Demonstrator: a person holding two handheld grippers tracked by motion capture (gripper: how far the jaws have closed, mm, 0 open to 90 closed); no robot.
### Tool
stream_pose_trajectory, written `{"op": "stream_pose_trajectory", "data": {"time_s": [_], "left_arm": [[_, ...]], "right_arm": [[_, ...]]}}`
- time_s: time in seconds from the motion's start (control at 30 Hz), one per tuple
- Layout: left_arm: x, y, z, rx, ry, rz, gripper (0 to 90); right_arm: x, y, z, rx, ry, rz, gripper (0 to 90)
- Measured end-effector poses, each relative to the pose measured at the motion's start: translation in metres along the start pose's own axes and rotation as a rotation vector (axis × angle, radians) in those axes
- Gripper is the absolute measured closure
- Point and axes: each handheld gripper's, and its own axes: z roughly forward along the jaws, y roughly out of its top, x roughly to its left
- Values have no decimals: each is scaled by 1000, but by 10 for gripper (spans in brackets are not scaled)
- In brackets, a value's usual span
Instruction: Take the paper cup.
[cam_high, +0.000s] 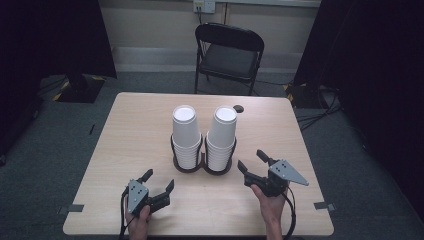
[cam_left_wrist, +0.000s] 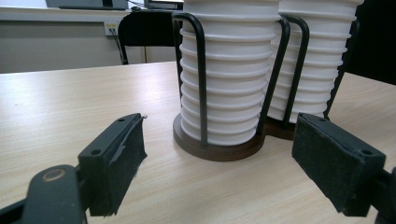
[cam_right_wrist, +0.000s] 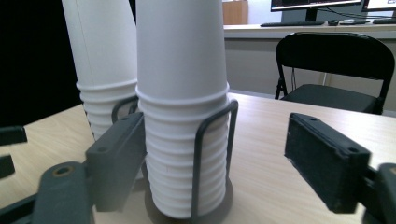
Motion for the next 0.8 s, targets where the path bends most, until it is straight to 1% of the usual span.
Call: {"op": "stream_pose_trajectory", "data": {"time_s": [0.07, 0.1, 0.13, 0.23, 0.27, 0.33, 0.37, 0.43, 0.6, 0.7, 0.73, 0.8], "left_arm": [[0, 0, 0, -1, -4, -4, 169], [-1, 0, 0, -2, -4, -6, 169], [0, 0, 0, -2, -4, -4, 169], [0, 0, 0, -3, -6, -5, 169], [0, 0, 0, -3, -6, -5, 169], [0, 0, 0, -3, -4, -5, 169], [0, 0, 0, -3, -3, -5, 169], [0, 0, 0, -3, -4, -5, 169], [-1, 0, 0, -4, -8, -3, 169], [0, 0, 0, -6, -8, -2, 169], [-1, 0, 0, -6, -9, -3, 169], [-1, 0, -1, -7, -10, -3, 169]], "right_arm": [[1, 9, 5, 7, 11, 3, 160], [1, 9, 5, 7, 11, 3, 160], [0, 12, 6, 6, 15, 5, 137], [-1, 22, 11, -1, 37, 21, 138], [-1, 25, 12, -3, 40, 11, 138], [0, 31, 14, -8, 43, 7, 145], [-1, 35, 16, -9, 56, -2, 148], [0, 41, 20, -16, 67, 1, 145], [2, 57, 30, -12, 103, -5, 136], [5, 67, 36, -22, 110, -20, 137], [5, 73, 40, -29, 117, -25, 146], [5, 76, 42, -26, 121, -25, 143]]}}
